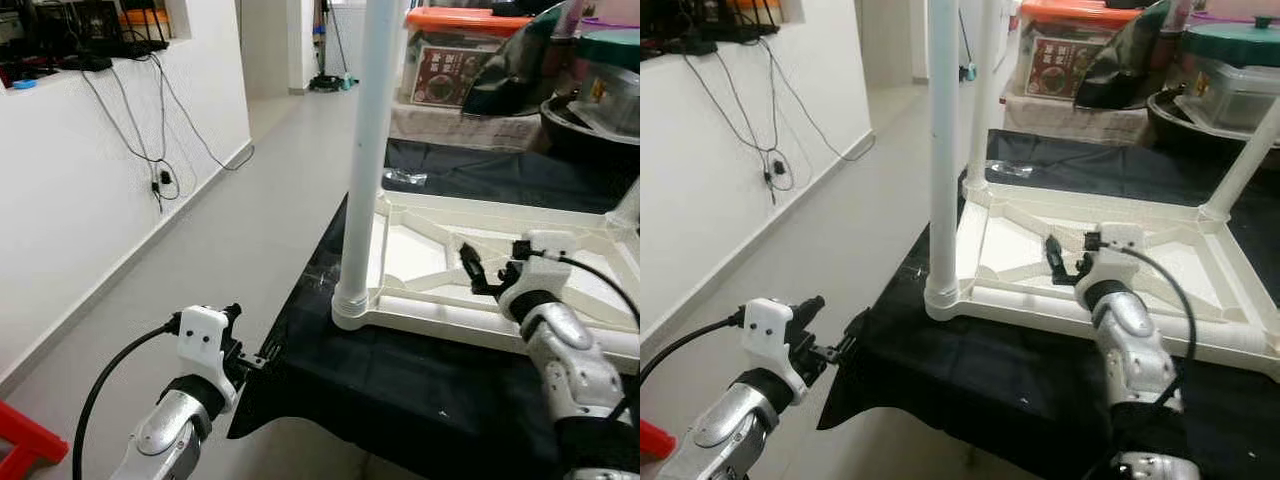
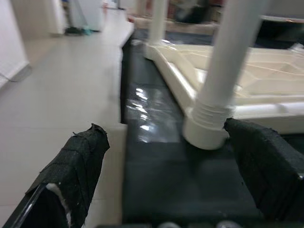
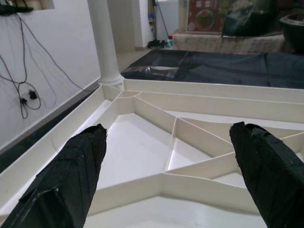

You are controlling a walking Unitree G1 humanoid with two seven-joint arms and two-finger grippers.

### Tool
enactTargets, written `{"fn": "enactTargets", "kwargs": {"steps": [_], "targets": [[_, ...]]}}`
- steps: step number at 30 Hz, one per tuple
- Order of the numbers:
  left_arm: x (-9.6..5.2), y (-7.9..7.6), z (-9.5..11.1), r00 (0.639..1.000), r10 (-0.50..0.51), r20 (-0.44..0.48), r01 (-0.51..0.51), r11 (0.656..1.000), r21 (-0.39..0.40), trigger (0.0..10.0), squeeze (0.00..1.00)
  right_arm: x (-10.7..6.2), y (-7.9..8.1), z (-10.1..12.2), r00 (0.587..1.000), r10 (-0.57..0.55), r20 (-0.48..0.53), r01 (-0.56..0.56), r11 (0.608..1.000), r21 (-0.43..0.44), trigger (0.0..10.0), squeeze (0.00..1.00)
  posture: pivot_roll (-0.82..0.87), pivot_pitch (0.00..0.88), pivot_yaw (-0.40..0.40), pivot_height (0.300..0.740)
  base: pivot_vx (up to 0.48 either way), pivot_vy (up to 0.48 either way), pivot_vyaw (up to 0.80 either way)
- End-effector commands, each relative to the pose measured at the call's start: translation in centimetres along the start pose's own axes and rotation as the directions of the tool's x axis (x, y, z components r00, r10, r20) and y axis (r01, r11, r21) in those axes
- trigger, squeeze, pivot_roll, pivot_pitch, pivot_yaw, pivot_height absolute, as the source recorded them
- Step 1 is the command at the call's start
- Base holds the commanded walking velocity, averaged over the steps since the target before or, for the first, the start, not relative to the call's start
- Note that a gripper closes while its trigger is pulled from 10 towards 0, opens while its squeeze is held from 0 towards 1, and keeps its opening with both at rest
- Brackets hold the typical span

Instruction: Building children table

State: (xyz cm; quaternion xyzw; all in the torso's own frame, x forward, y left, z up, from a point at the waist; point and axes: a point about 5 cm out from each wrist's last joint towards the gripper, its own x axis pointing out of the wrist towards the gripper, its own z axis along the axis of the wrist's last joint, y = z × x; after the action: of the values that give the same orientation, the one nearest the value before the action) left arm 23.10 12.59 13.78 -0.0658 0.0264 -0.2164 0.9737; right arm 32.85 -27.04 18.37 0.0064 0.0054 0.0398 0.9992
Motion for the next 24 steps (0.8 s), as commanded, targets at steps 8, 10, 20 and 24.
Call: {"fn": "enactTargets", "kwargs": {"steps": [8,10,20,24], "targets": [[-1.3,-4.0,-0.7,0.961,-0.27,-0.063,0.267,0.962,-0.054,10.0,0.0,-0.9,0.9,1.9,0.885,0.463,-0.034,-0.463,0.886,0.02,10.0,1.0,0.11,0.162,-0.01,0.74,0.0,0.0,0.0],[-1.7,-4.7,-0.7,0.948,-0.312,-0.065,0.308,0.949,-0.063,10.0,0.0,-1.0,1.4,2.4,0.843,0.538,-0.027,-0.538,0.843,0.011,10.0,1.0,0.12,0.168,-0.01,0.74,0.0,0.0,0.0],[-2.4,-5.0,0.1,0.959,-0.282,0.0,0.282,0.959,-0.031,10.0,0.0,-0.3,3.7,4.0,0.651,0.759,-0.006,-0.759,0.651,0.014,10.0,0.0,0.13,0.174,-0.009,0.74,0.0,0.0,0.0],[-2.6,-5.0,0.2,0.965,-0.262,0.007,0.262,0.965,-0.024,10.0,0.0,0.4,5.3,4.0,0.586,0.81,0.0,-0.81,0.586,0.009,10.0,0.0,0.14,0.166,-0.02,0.74,0.0,0.0,0.0]]}}
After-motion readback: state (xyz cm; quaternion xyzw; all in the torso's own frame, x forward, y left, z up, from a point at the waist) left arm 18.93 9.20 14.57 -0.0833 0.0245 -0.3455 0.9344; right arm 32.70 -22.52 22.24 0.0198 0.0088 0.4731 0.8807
